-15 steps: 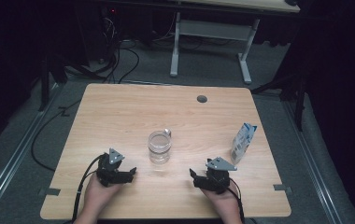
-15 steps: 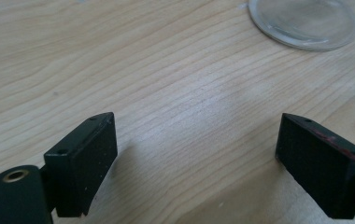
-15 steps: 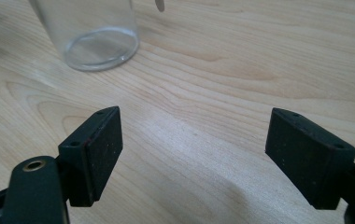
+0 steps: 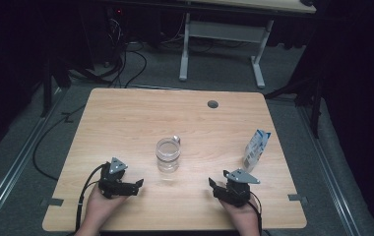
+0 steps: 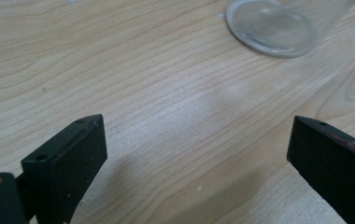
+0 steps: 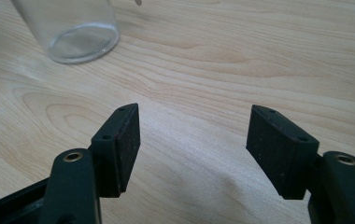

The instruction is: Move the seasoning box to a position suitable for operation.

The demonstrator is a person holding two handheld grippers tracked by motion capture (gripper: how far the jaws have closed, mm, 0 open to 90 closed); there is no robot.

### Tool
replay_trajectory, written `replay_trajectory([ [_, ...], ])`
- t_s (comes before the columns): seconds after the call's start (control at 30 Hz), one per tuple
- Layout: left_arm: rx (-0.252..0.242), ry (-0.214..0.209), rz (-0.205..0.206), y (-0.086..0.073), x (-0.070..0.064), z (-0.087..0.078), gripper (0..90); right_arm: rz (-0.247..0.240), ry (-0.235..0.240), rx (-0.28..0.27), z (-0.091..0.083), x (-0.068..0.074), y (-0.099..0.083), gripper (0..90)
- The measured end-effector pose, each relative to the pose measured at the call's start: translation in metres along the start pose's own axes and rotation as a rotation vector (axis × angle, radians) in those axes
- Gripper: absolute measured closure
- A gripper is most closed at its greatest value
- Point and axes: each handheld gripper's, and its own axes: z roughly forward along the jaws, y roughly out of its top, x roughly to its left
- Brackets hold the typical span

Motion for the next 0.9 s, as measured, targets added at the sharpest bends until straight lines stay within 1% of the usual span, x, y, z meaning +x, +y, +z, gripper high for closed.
replay_trajectory([
  [0.07, -0.004, 0.001, 0.007, -0.0005, -0.0005, -0.0003, 6.2, -0.003, 0.001, -0.004, -0.0004, -0.0014, 0.0000, 35.7],
  [0.1, -0.011, -0.011, -0.002, -0.0007, -0.0011, -0.0012, 7.0, 0.002, -0.001, -0.001, -0.0010, -0.0018, -0.0001, 35.8],
  [0.13, -0.011, -0.011, -0.002, -0.0007, -0.0011, -0.0012, 8.5, 0.002, -0.001, -0.001, -0.0010, -0.0018, -0.0001, 35.8],
  [0.17, -0.020, -0.016, -0.009, -0.0010, -0.0013, -0.0023, 8.5, 0.004, -0.001, -0.002, -0.0013, -0.0022, -0.0002, 35.9],
  [0.2, -0.029, -0.022, -0.013, -0.0012, -0.0012, -0.0029, 10.4, 0.009, 0.001, -0.003, -0.0018, -0.0027, -0.0003, 36.5],
  [0.27, -0.037, -0.043, -0.021, -0.0015, -0.0011, -0.0035, 12.7, -0.001, -0.003, -0.002, -0.0029, -0.0036, -0.0005, 37.5],
  [0.37, -0.042, -0.052, -0.025, -0.0015, -0.0012, -0.0035, 12.7, -0.008, -0.005, -0.006, -0.0037, -0.0046, -0.0006, 37.6],
  [0.4, -0.048, -0.051, -0.026, -0.0016, -0.0017, -0.0036, 14.0, -0.004, -0.010, -0.004, -0.0042, -0.0049, -0.0011, 37.6],
  [0.5, -0.054, -0.052, -0.024, -0.0015, -0.0023, -0.0041, 15.4, -0.010, -0.011, -0.004, -0.0039, -0.0060, -0.0018, 37.9],
  [0.53, -0.058, -0.052, -0.023, -0.0016, -0.0027, -0.0043, 18.1, -0.012, -0.019, 0.003, -0.0032, -0.0068, -0.0027, 38.1],
  [0.6, -0.067, -0.044, -0.019, -0.0021, -0.0030, -0.0052, 19.4, -0.015, -0.024, 0.007, -0.0031, -0.0068, -0.0030, 38.4],
  [0.63, -0.083, -0.049, -0.021, -0.0028, -0.0024, -0.0065, 23.8, -0.023, -0.018, 0.006, -0.0033, -0.0066, -0.0029, 39.3],
  [0.67, -0.090, -0.053, -0.027, -0.0029, -0.0019, -0.0073, 25.0, -0.024, -0.017, 0.007, -0.0034, -0.0064, -0.0028, 39.7],
  [0.73, -0.093, -0.058, -0.031, -0.0027, -0.0014, -0.0081, 28.5, -0.021, -0.016, 0.009, -0.0034, -0.0061, -0.0026, 40.1],
  [0.8, -0.097, -0.066, -0.032, -0.0027, -0.0012, -0.0087, 34.0, -0.021, -0.010, 0.010, -0.0032, -0.0056, -0.0027, 40.9],
  [0.87, -0.099, -0.072, -0.031, -0.0028, -0.0017, -0.0086, 35.2, -0.020, -0.004, 0.013, -0.0026, -0.0056, -0.0031, 40.9],
  [0.9, -0.105, -0.065, -0.023, -0.0031, -0.0028, -0.0086, 35.2, -0.019, -0.006, 0.014, -0.0024, -0.0054, -0.0032, 40.8],
])
